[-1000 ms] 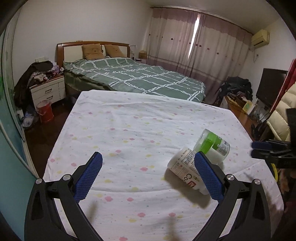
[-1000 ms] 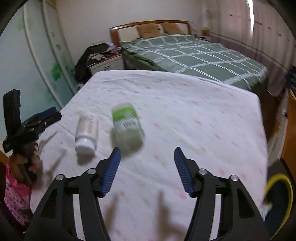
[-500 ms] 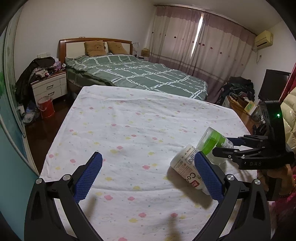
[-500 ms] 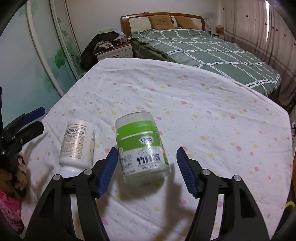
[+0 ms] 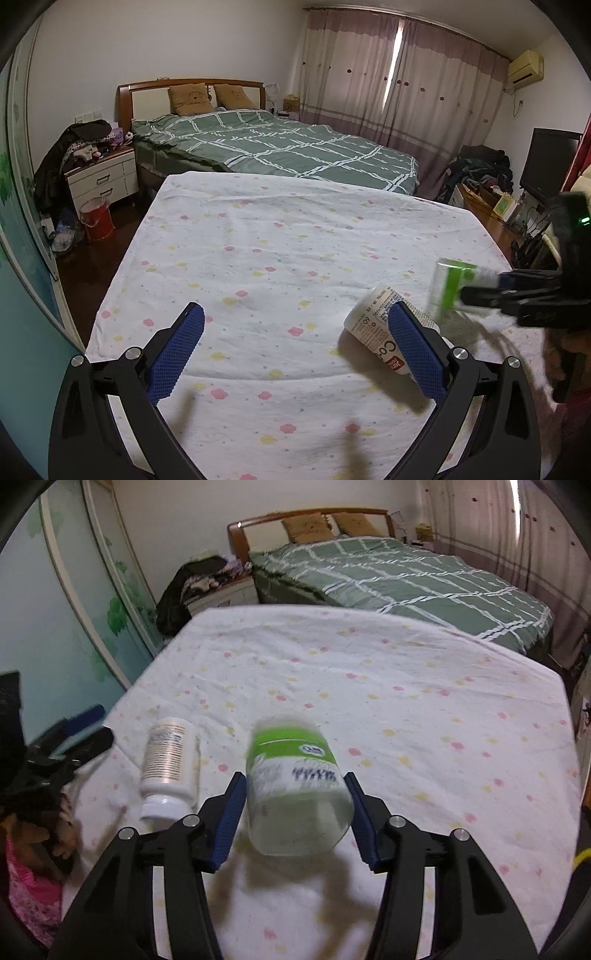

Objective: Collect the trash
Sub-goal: 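Carry the green-capped jar over the bin and open the right tool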

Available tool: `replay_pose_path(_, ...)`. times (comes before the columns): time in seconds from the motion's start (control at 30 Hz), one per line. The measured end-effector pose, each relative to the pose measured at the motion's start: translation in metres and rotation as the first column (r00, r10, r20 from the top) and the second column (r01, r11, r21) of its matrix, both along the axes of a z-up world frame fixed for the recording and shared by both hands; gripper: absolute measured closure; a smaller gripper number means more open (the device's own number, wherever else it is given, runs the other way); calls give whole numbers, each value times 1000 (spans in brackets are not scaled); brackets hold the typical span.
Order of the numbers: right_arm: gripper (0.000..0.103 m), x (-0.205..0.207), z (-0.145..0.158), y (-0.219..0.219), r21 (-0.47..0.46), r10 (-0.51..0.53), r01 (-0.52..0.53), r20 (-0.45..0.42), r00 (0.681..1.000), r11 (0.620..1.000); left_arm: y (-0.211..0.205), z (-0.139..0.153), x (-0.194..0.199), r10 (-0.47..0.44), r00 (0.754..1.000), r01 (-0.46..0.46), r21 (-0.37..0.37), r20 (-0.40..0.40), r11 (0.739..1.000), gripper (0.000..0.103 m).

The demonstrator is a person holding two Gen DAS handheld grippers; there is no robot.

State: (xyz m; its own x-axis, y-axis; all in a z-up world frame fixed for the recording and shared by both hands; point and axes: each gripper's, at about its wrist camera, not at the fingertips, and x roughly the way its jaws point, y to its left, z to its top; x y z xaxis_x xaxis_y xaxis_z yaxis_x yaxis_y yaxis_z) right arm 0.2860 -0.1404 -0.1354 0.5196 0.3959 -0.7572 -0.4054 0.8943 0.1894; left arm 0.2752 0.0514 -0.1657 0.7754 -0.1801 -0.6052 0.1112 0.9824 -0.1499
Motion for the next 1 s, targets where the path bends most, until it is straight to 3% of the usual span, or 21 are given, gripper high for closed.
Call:
replay_pose_path(0.2,55,-43,31,-63,53,-155,150,98,983,987,0,-1,0,2,1000,-2,-6,-2,1000,5)
replay_pose_path(0.33,55,-67,36,-135,78,-335,328,104,936,941,-3,-1,-1,-6,1000,6,1,0,1000,5)
replay_pose_path(0.47,55,-89,34,-203,75,-479,473,98,872,878,-4,-1,0,-12,1000,12,9,-1,1000,5)
replay_pose_path(0.7,55,-119,-1,-309,47,-716,715,31,697,698,-3,-1,0,-2,1000,2,-4,-10,1000,5)
replay_pose_path(0.9,54,-120,-30,-356,18,-788,788,-5,616,616,-4,-1,-1,-5,1000,5,-4,-6,1000,5)
replay_pose_path(1.0,42,-127,-36,-370,69,-825,824,-22,565,563,-3,-2,0,-9,1000,9,-6,-3,1000,5)
